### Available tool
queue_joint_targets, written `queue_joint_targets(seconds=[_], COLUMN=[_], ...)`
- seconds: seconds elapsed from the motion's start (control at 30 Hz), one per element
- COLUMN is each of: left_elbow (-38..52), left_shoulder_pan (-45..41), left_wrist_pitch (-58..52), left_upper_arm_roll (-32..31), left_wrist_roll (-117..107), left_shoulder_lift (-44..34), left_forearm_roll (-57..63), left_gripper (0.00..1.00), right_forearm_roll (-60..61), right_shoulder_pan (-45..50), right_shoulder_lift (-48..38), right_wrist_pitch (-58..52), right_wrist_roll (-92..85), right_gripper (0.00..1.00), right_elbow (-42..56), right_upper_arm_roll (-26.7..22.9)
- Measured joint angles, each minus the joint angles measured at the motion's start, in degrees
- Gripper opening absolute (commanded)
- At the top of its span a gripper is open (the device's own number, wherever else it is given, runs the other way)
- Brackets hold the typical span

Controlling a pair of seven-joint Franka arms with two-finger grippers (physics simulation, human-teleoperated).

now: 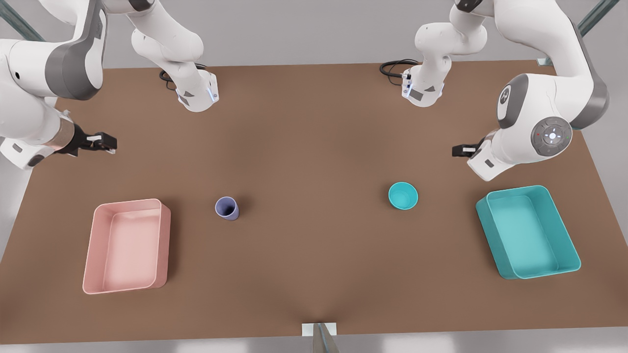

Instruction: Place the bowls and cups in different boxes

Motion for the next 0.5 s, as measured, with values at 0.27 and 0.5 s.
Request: queue_joint_targets(seconds=[0.27,0.5], left_elbow=[-13.6,-20.3], left_shoulder_pan=[-0.4,0.5], left_wrist_pitch=[19.1,38.4], left_upper_arm_roll=[1.6,2.8], left_wrist_roll=[0.3,4.5], left_shoulder_lift=[15.8,21.7], left_forearm_roll=[-10.1,-16.8], left_gripper=[1.00,1.00], right_forearm_roll=[1.9,6.7], right_shoulder_pan=[14.8,14.4], right_shoulder_lift=[8.4,10.1], right_wrist_pitch=[3.4,23.2], right_wrist_roll=[0.4,3.6], right_gripper=[1.00,1.00], right_elbow=[-3.5,-22.2], right_upper_arm_roll=[-0.2,-0.3])
